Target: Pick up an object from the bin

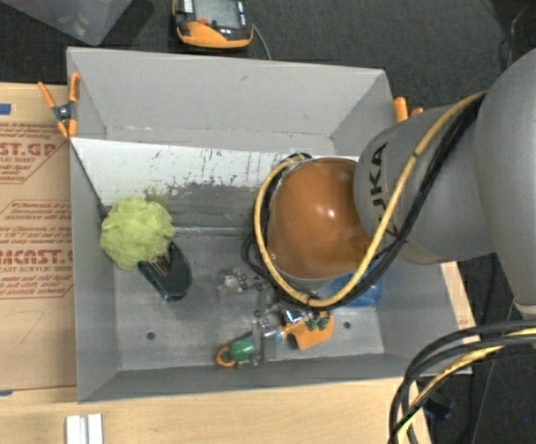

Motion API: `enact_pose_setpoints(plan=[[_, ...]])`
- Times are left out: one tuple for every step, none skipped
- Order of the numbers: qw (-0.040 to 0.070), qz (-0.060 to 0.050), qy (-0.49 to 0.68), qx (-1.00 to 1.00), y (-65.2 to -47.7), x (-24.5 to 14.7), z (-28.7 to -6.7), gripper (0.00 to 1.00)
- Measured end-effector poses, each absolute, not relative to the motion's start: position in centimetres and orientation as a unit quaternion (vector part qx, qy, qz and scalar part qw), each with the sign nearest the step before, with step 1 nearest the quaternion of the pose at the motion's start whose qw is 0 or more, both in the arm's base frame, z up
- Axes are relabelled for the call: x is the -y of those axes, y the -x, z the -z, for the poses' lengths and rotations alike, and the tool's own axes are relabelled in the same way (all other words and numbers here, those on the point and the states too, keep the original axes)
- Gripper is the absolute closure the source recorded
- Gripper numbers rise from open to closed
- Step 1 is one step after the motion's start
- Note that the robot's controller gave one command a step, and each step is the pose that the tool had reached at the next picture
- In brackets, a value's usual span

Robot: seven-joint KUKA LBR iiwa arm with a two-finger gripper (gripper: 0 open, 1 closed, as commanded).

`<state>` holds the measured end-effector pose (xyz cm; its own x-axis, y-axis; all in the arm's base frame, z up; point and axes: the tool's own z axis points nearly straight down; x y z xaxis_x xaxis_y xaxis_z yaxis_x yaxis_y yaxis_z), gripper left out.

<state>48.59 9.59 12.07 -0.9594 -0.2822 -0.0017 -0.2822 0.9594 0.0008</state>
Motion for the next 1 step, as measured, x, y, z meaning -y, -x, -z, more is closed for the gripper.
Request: enact_pose_setpoints(plan=[[0.004, -0.002, 0.103, -0.995, -48.93, -6.41, -15.6, 0.0]])
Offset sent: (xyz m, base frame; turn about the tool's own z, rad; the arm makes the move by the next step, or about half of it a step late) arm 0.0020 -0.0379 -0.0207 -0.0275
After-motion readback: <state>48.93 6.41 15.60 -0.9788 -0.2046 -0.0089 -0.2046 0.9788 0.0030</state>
